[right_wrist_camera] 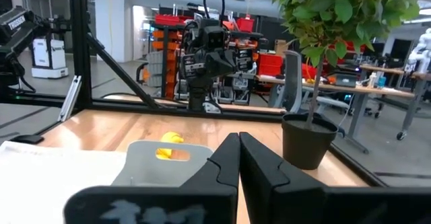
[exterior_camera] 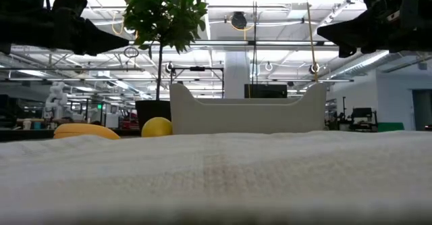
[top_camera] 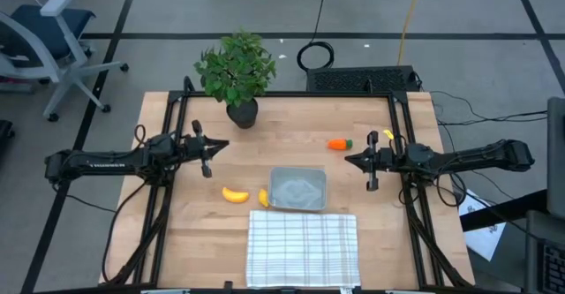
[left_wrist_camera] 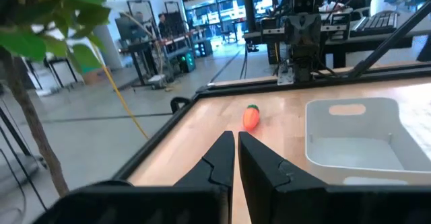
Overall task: Pick and placing Produce into tupperware
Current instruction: Put the carrot into the gray bin
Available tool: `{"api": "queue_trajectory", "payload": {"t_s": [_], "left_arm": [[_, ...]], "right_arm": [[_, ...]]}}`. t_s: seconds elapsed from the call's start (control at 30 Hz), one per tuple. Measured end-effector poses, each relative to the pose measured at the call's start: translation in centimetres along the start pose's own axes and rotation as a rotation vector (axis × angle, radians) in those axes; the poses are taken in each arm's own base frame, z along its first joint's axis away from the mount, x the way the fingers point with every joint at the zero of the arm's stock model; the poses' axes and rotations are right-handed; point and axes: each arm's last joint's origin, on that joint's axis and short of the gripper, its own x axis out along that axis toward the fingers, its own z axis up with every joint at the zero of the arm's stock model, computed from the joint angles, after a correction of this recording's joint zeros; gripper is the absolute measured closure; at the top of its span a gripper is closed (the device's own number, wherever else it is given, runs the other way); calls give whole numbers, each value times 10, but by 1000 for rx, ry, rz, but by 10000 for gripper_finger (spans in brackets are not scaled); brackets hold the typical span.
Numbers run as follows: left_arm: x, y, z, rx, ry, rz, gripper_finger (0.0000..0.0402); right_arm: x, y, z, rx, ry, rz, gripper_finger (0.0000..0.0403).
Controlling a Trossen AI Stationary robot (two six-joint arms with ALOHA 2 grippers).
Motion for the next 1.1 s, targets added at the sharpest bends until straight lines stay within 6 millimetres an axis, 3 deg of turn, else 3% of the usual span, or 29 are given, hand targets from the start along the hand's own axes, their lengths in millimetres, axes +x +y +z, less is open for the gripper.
{"api": "queue_trajectory", "payload": {"t_s": [0.27,0.63,0.9,1.1], "left_arm": [[0,0,0,49,-3,4,376],[0,0,1,149,-7,9,376],[0,1,1,153,-13,11,376],[0,1,1,153,-13,11,376]], "right_arm": [[1,-4,-5,-19,83,-150,403],[20,-26,42,35,214,-331,403],[38,-49,60,59,281,-319,403],[54,-78,66,102,362,-360,403]]}}
